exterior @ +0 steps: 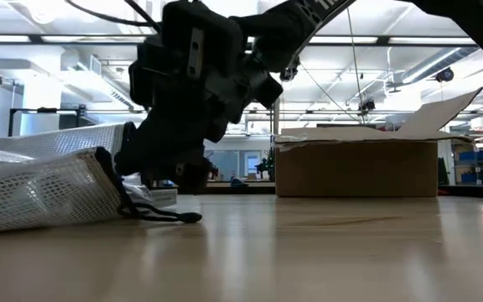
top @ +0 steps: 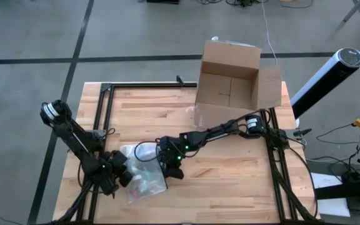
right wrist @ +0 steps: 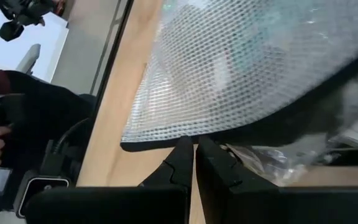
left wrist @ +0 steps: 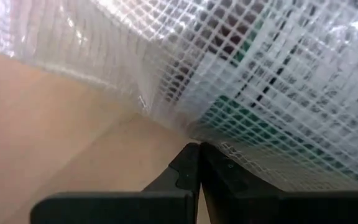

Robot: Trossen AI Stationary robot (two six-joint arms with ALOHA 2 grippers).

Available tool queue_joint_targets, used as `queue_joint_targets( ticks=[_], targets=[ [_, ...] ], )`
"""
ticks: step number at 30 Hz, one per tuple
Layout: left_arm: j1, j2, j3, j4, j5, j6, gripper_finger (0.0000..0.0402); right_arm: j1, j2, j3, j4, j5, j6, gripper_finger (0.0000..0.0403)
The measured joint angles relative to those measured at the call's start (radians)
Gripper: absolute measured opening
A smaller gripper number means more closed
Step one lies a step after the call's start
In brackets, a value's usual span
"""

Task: Unpack boxes

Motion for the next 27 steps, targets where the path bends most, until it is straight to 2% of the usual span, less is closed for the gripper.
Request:
queue_joint_targets(
  ticks=[5, 10, 20, 23, 27],
  targets=[
    [0.031, -0.023, -0.009, -0.008, -0.07, 0.11, 0.0, 0.007, 0.002, 0.0, 0.032, 0.018, 0.028, 0.0],
    [0.069, -0.032, -0.009, -0.004, -0.069, 0.164, 0.0, -0.002, -0.006, 0.0, -0.003, 0.047, 0.032, 0.0],
    [0.077, -0.04, -0.008, -0.025, -0.068, 0.17, 0.0, -0.039, -0.043, 0.0, -0.188, 0.13, -0.09, 0.0],
    [0.077, -0.044, -0.008, -0.035, -0.068, 0.17, 0.0, -0.036, -0.039, 0.0, -0.189, 0.142, -0.106, 0.0],
    [0.079, -0.047, -0.008, -0.038, -0.07, 0.17, 0.0, -0.032, -0.033, 0.0, -0.186, 0.207, -0.117, 0.0]
  ],
)
